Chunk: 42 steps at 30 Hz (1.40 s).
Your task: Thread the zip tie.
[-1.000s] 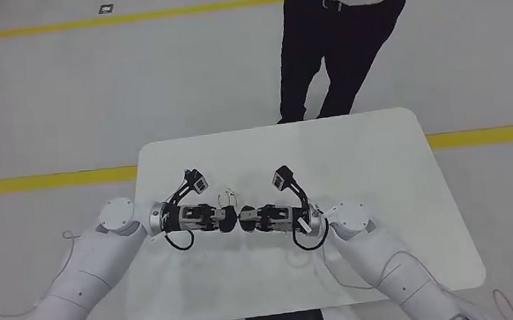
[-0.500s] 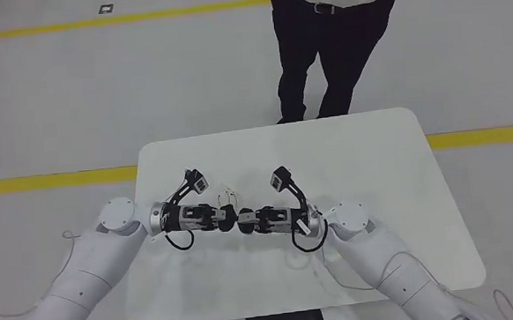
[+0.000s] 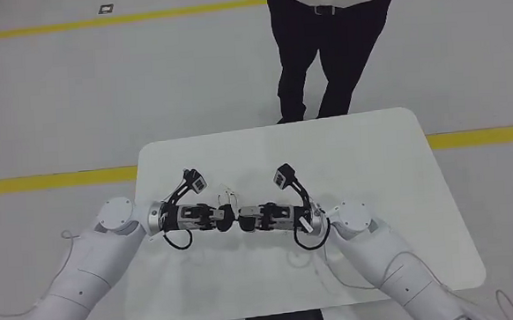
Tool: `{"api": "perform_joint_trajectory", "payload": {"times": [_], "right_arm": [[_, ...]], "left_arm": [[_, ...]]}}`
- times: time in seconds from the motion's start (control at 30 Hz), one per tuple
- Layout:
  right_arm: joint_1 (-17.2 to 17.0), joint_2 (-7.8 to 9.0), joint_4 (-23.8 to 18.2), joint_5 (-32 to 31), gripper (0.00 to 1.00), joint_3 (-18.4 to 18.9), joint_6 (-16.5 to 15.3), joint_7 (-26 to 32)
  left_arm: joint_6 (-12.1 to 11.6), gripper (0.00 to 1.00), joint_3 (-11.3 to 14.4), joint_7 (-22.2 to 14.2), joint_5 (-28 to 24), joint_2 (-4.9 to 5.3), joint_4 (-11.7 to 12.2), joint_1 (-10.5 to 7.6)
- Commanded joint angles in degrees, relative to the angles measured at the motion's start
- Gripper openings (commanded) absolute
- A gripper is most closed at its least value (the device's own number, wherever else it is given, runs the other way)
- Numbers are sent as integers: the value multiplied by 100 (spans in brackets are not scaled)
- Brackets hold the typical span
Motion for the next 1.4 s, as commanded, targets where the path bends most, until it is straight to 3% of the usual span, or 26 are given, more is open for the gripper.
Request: {"api": "perform_joint_trajectory", "payload": {"times": [0.0, 0.23, 0.27, 0.53, 0.6, 0.7, 0.9, 1.07, 1.2, 1.37], "right_arm": [[-40, 32, -54, -25, 100, 94, 12, -1], [-268, 176, -381, -276, 100, 476, -37, 67], [-268, 176, -381, -276, 100, 476, -37, 67], [-268, 176, -381, -276, 100, 476, -37, 67], [-268, 176, -381, -276, 100, 476, -37, 67], [-268, 176, -381, -276, 100, 476, -37, 67], [-268, 176, -381, -276, 100, 476, -37, 67], [-268, 176, -381, -276, 100, 476, -37, 67], [-268, 176, -381, -276, 100, 476, -37, 67], [-268, 176, -381, -276, 100, 476, -37, 67]], "left_arm": [[-8, 0, -17, -9, -2, 2, 3, 9], [-54, 0, -95, -29, 50, 15, 11, 23], [-148, 0, -106, -37, 95, 15, -24, 23], [-158, 0, -106, -37, 105, 16, -31, 27], [-186, 0, -145, 240, 99, 9, -17, 48], [-186, 0, -433, 388, -121, 26, -52, 122], [-186, 0, -1323, 148, -204, 78, -56, 488], [-186, 0, -1932, -41, -161, 60, 104, 772], [-186, 0, -2214, -136, -188, 1, 250, 881], [-186, 0, -2354, -136, -253, -70, 295, 914]]}}
